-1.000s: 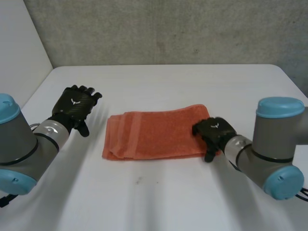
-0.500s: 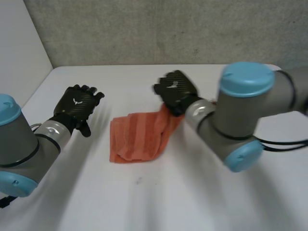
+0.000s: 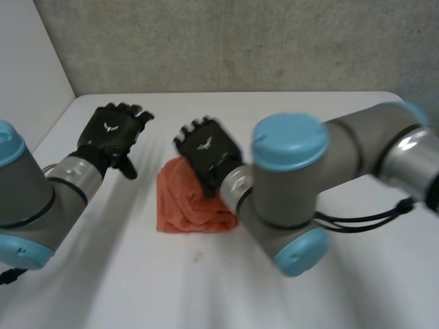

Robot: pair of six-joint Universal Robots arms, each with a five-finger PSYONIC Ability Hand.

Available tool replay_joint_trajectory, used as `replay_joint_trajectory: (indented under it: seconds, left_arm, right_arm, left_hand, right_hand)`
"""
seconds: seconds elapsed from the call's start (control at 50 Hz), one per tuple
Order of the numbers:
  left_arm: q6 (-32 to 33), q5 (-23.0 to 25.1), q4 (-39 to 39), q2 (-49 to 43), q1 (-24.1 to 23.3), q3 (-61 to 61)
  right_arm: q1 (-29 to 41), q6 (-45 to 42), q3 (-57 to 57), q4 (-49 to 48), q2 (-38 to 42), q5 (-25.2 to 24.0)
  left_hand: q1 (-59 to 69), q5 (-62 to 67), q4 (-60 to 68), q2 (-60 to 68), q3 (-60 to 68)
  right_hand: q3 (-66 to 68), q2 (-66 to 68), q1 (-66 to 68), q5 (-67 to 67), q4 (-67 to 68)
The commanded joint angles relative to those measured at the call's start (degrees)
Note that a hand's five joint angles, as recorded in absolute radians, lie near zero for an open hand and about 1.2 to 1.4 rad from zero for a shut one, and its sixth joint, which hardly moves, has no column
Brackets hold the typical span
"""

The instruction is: Fold the laundry

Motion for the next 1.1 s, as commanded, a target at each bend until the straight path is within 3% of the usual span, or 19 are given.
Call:
replay_joint_trajectory:
  seconds: [0.02,0.24,0.36,0.54,0.78,0.98,1.1]
  left_arm:
    - [-13.3,0.0,-0.8,-0.5,-7.3,7.4]
    - [-17.5,-0.9,-6.5,-13.0,-15.2,20.1]
    - [-17.3,-3.8,-8.9,-18.4,-15.1,23.5]
    - [-16.1,-9.9,-9.8,-19.3,-13.6,21.7]
    - [-5.9,-10.2,-13.0,-18.2,-11.9,14.1]
    - [-4.4,-9.9,-12.6,-18.0,-10.7,11.1]
    - [-4.3,-9.8,-10.1,-17.2,-10.0,9.3]
  right_arm:
    - [-8.2,18.4,5.9,-1.3,-7.3,-1.0]
    - [-12.8,25.5,5.0,3.3,-5.1,-3.1]
    - [-12.7,27.4,2.9,5.5,-2.1,-3.1]
    - [-12.1,29.1,-2.5,8.9,2.3,-3.4]
    - [-11.9,34.3,-14.9,18.5,10.6,-7.8]
    - [-11.1,33.0,-19.5,22.4,15.7,-8.0]
    - [-11.0,26.9,-19.5,23.7,16.2,-7.2]
  left_hand:
    - [0.5,1.7,1.0,1.3,0.4]
    - [1.2,2.3,1.6,2.0,1.1]
    - [1.4,2.5,1.8,2.2,1.3]
    - [1.2,2.3,1.6,2.0,1.1]
    - [0.7,1.8,1.1,1.5,0.6]
    - [0.5,1.7,1.0,1.3,0.4]
    - [0.5,1.7,1.0,1.3,0.4]
  right_hand:
    - [-1.9,-2.2,-1.4,-3.2,-2.9]
    - [-1.9,-2.2,-1.4,-3.2,-2.9]
    - [-1.9,-2.2,-1.4,-3.2,-2.9]
    - [-1.9,-2.2,-1.4,-3.2,-2.9]
    - [-1.9,-2.2,-1.4,-3.2,-2.9]
    - [-1.9,-2.2,-1.4,-3.2,-2.9]
    - [-1.9,-2.2,-1.4,-3.2,-2.9]
